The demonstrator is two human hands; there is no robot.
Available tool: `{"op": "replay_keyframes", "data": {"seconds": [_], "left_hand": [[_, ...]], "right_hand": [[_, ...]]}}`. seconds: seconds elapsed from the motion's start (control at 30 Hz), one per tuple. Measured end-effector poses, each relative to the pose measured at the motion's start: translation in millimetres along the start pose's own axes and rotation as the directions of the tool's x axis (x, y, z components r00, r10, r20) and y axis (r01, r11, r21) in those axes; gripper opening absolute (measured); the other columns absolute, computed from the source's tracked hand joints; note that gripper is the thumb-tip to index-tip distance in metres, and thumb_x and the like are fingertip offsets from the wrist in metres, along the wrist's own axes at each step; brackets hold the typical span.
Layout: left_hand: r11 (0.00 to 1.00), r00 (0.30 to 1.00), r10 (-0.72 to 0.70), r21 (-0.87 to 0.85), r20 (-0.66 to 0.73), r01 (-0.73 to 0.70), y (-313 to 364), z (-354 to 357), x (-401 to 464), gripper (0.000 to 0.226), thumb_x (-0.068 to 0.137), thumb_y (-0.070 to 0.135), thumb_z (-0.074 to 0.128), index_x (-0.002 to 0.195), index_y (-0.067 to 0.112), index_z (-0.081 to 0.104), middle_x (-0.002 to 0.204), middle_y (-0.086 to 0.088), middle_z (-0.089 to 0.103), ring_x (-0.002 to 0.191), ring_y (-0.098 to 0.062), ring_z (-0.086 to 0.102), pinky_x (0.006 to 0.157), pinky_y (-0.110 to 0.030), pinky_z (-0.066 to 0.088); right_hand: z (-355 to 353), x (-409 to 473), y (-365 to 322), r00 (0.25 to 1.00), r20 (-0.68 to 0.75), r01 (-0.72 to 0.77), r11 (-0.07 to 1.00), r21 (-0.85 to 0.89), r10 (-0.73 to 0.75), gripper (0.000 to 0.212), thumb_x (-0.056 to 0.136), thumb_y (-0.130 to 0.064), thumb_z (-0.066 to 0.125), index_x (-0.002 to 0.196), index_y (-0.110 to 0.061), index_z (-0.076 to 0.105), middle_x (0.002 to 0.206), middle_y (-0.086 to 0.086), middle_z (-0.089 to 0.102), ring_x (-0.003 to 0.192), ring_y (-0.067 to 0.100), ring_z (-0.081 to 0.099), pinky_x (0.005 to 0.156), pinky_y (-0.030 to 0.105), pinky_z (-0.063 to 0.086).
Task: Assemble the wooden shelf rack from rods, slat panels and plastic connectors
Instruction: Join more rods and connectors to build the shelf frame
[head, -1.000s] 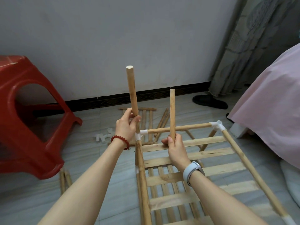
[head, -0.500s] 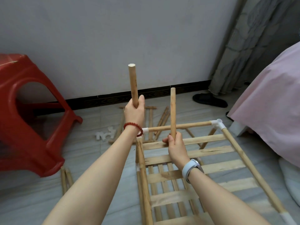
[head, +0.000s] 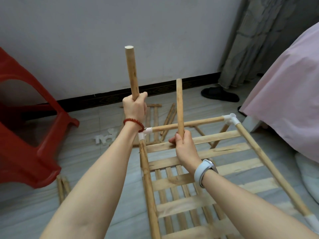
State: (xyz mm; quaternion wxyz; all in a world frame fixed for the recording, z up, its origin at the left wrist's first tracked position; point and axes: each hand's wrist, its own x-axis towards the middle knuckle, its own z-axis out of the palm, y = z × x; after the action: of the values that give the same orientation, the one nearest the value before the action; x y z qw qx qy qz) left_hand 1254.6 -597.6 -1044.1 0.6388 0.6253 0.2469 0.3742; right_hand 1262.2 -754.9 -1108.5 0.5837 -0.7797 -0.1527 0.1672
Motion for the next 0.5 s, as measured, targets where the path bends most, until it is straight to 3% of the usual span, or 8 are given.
{"op": "replay_keyframes", "data": {"seconds": [0.1,0.27,0.37,0.43,0.5], "left_hand": [[0.999,0.997,-0.042,-0.01,0.06,0.042,2.5,-6.3,-3.7,0.059,0.087,0.003,0.05,0.034,0.025,0.034,0.034,0.01,0.031,0.032,-0.007,0.026,0.04,-0.018,0.025],[0.987,0.988,-0.135,0.096,0.069,0.128,17.0,-8.6,-7.5,0.042,0.092,0.018,0.052,0.054,0.016,0.036,0.049,0.003,0.037,0.045,-0.009,0.034,0.051,-0.023,0.033],[0.951,0.97,-0.208,0.257,0.123,0.172,24.7,-16.5,-18.3,0.018,0.092,0.03,0.053,0.083,0.015,0.049,0.08,0.0,0.048,0.075,-0.013,0.048,0.075,-0.029,0.043],[0.891,0.974,-0.21,0.426,0.083,0.156,21.2,-24.5,-35.9,0.034,0.089,0.03,0.058,0.116,0.013,0.044,0.114,-0.004,0.044,0.103,-0.018,0.046,0.092,-0.035,0.042],[0.788,0.995,-0.043,0.609,-0.085,0.086,17.8,-29.9,-59.3,0.049,0.087,0.027,0.06,0.128,0.011,0.039,0.13,-0.008,0.036,0.117,-0.022,0.041,0.098,-0.037,0.036]], "right_hand": [[-0.1,-2.7,-0.5,1.0,0.005,-0.004,1.0,-0.015,0.004,0.01,0.101,-0.019,0.032,0.099,-0.014,0.041,0.098,0.007,0.06,0.094,0.02,0.057,0.082,0.028,0.041],[-1.4,-4.4,-9.3,0.998,0.031,-0.051,0.999,-0.016,0.052,0.01,0.101,-0.019,0.033,0.103,-0.014,0.041,0.097,0.004,0.06,0.094,0.018,0.056,0.086,0.032,0.043],[-6.6,-3.5,-16.0,0.992,0.08,-0.102,0.995,0.014,0.101,0.009,0.101,-0.018,0.035,0.105,-0.014,0.043,0.095,0.003,0.06,0.095,0.018,0.057,0.087,0.031,0.042],[-13.1,-3.3,-20.7,0.982,0.131,-0.151,0.983,0.101,0.138,0.009,0.1,-0.012,0.039,0.103,-0.011,0.047,0.093,0.005,0.061,0.092,0.018,0.058,0.085,0.027,0.045],[-25.1,-1.2,-25.0,0.972,0.159,-0.202,0.958,0.204,0.172,0.011,0.097,-0.006,0.042,0.102,-0.006,0.053,0.086,0.007,0.061,0.081,0.016,0.058,0.074,0.021,0.046]]}}
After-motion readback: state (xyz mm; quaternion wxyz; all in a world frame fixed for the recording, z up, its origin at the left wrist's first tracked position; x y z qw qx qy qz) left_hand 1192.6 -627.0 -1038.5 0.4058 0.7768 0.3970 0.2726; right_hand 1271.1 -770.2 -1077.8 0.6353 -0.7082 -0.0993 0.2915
